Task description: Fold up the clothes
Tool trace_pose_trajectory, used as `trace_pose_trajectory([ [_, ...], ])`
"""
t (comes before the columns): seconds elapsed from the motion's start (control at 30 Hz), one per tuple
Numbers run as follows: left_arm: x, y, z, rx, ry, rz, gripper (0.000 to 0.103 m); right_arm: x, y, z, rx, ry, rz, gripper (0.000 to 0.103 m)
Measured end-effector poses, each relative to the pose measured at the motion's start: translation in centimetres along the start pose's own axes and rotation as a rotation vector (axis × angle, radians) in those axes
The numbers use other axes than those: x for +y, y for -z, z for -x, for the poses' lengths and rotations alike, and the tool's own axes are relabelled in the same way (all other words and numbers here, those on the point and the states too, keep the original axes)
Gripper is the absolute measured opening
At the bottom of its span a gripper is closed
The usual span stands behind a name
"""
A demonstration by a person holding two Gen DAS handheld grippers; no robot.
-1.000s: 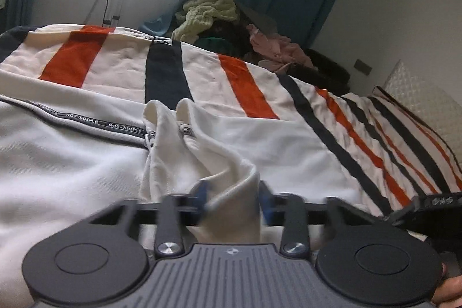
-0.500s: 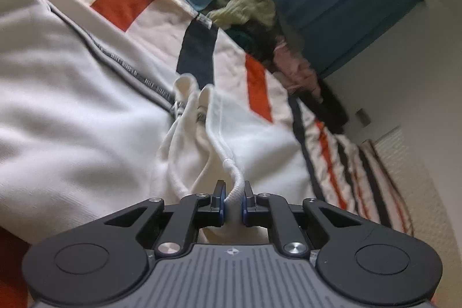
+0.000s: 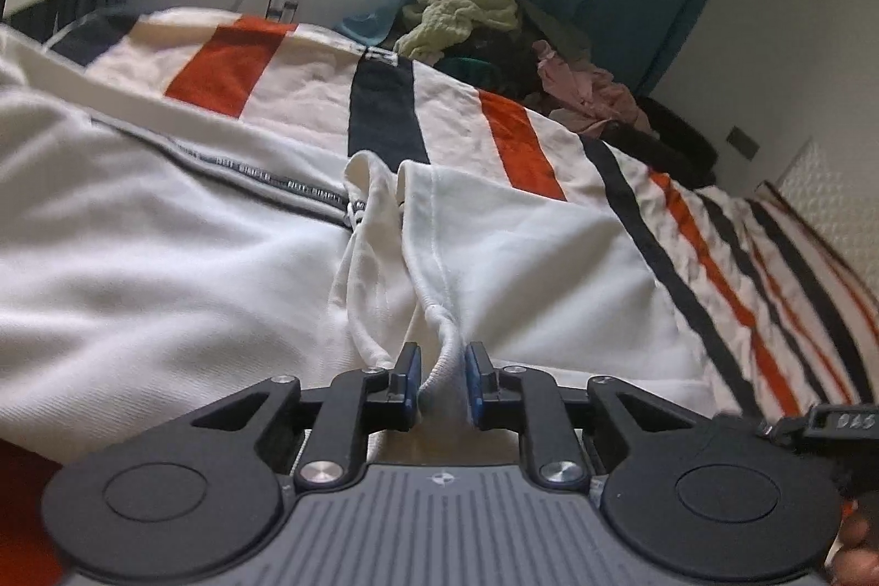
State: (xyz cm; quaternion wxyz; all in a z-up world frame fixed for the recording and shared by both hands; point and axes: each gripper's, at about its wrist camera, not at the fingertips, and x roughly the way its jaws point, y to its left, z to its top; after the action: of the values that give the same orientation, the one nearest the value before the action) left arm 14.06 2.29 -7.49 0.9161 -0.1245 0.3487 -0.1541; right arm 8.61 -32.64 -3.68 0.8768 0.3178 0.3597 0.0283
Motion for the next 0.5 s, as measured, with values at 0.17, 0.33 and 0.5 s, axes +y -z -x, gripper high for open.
trace_pose_trajectory([
  [0.17,-1.3,0.5,1.7,-0.03,-0.032,-0.088,0.022,3.4,0.7,0.6,-0.086,0.021,0.257,0.016],
  [0.33,-2.1,1.2,1.4,-0.01,-0.068,-0.14,0.021,4.7,0.9,-2.5,-0.069,0.107,0.398,0.016],
  [0.5,-1.7,1.7,0.9,0.015,-0.081,-0.151,0.024,4.1,1.8,-5.8,-0.004,0.164,0.385,0.015],
])
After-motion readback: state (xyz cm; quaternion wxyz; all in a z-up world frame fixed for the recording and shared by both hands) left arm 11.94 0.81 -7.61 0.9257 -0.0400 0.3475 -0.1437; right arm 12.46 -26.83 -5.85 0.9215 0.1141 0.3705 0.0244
